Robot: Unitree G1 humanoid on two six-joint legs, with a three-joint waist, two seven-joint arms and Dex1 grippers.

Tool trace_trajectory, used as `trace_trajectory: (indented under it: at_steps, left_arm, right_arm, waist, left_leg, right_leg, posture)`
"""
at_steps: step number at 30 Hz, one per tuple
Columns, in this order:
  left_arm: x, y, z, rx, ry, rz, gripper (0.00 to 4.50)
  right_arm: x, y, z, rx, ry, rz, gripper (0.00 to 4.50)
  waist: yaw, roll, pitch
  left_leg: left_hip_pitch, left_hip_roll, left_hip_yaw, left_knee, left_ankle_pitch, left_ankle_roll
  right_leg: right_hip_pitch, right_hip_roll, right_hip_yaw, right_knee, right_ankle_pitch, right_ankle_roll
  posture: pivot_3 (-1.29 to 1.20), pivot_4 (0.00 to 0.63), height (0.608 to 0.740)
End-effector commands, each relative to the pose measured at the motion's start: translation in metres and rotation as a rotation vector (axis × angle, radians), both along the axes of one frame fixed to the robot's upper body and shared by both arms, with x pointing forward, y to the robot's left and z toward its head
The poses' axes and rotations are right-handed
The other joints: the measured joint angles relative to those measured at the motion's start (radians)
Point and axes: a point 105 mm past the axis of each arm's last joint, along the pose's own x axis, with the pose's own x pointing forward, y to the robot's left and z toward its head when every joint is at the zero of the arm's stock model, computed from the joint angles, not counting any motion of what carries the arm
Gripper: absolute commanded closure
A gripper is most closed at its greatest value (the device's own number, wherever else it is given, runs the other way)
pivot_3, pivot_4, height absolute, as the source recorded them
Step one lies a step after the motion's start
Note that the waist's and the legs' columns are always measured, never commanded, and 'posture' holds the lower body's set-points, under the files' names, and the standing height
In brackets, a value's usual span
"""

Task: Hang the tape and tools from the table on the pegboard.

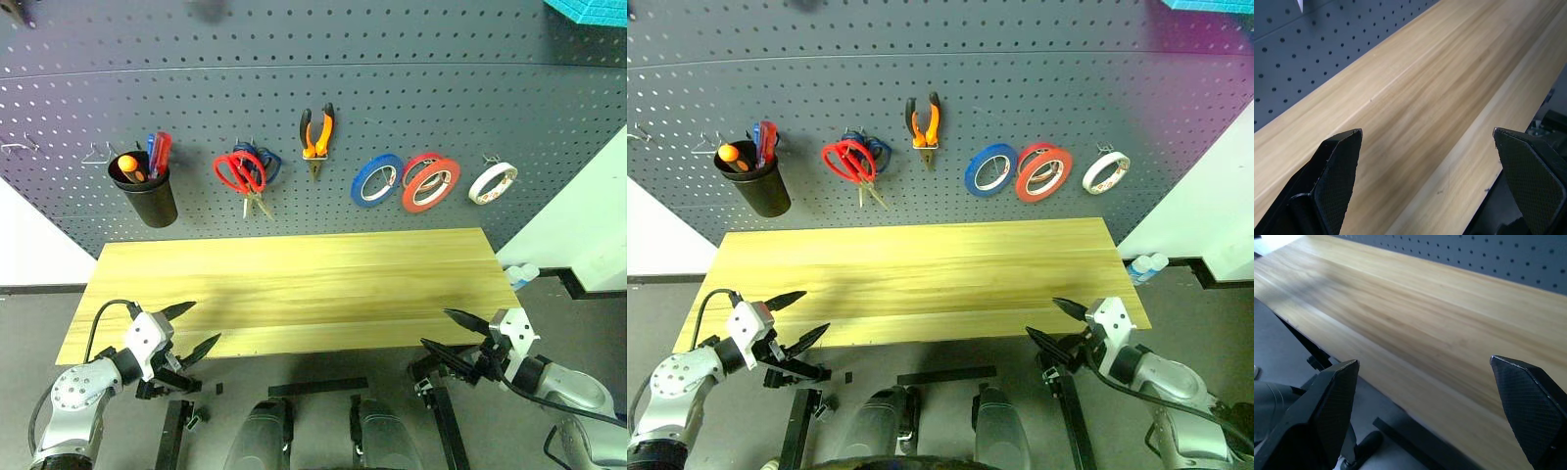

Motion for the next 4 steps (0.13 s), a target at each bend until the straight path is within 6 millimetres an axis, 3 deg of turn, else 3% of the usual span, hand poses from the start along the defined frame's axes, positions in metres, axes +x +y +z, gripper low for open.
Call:
trace_trajectory:
  at_steps: [1,4]
  left_arm:
    - [0.0058,-0.0032,0.0009,-0.009,-0.035,0.006,0.04]
    - [0.0091,-0.007,-0.0058,-0.007,-0.037,0.005,0.04]
  right_arm:
    - [0.0007,-0.0047,0.0009,-0.007,-0.032,-0.017,0.0]
    - [0.0013,-0.0054,-0.0042,-0.007,-0.033,-0.025,0.0]
  waist:
    - [0.001,0.001,-0.003]
    - [0.001,0.001,-0.005]
  left_leg:
    - [0.0,0.0,0.0,0.0,0.0,0.0]
    - [0.0,0.0,0.0,0.0,0.0,0.0]
  right_leg:
    - [0.0,0.0,0.0,0.0,0.0,0.0]
    - [0.0,0.0,0.0,0.0,0.0,0.0]
  posture:
    - [0.0,0.136,0.727]
    - [0.0,0.133,0.727]
